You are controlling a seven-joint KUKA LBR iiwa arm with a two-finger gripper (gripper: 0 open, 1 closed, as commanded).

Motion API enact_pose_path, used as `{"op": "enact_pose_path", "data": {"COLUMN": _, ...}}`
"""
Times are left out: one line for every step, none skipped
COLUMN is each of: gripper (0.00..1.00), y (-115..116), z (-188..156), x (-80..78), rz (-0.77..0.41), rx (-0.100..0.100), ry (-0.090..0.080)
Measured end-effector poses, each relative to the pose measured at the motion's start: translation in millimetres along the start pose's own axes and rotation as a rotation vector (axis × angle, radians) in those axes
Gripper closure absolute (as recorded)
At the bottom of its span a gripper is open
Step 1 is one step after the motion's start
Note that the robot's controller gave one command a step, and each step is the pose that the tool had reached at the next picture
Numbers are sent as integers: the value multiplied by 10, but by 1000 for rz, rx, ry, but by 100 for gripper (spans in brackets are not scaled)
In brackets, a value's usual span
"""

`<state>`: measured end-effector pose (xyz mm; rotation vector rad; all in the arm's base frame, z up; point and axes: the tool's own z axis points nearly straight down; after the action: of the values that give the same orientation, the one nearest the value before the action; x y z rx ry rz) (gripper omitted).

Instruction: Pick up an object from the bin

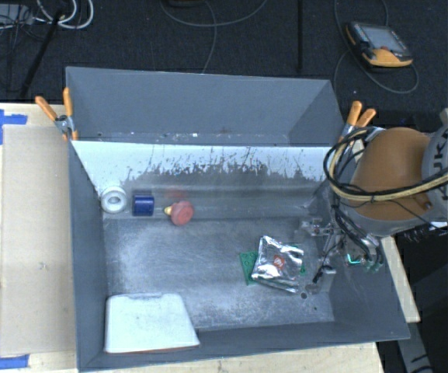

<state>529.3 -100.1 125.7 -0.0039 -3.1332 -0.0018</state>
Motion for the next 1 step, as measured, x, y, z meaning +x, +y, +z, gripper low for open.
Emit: {"op": "enact_pose_path", "data": {"gripper": 0, "y": 355, "z": 585, "x": -101, "rz": -19, "rx": 0, "ry": -8}}
